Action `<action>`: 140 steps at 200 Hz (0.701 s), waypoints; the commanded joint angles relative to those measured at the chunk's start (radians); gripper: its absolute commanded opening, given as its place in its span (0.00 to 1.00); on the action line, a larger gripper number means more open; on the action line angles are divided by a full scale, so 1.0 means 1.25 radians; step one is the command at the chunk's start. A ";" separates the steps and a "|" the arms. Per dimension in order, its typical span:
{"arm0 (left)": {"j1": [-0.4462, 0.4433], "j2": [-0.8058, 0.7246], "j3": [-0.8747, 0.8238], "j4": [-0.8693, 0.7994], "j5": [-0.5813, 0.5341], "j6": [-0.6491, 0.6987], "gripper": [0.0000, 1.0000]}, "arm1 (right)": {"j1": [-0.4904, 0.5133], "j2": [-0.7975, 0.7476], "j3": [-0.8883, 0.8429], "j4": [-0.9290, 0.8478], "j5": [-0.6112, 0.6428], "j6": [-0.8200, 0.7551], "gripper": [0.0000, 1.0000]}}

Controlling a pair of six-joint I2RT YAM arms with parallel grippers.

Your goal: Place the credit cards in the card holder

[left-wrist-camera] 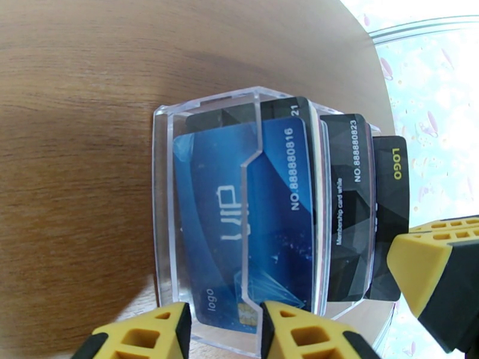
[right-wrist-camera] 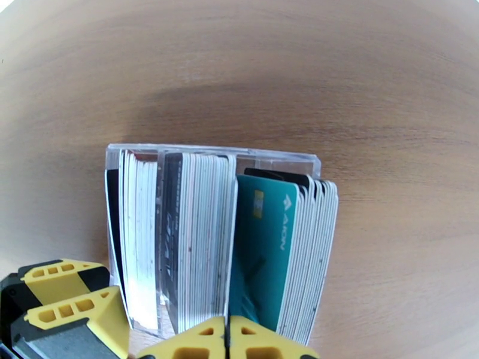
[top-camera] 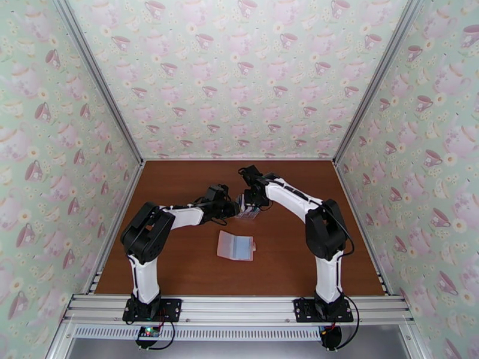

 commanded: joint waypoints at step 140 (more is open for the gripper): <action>-0.003 -0.078 0.069 -0.142 -0.015 0.000 0.41 | -0.013 -0.224 -0.057 0.039 -0.037 0.013 0.00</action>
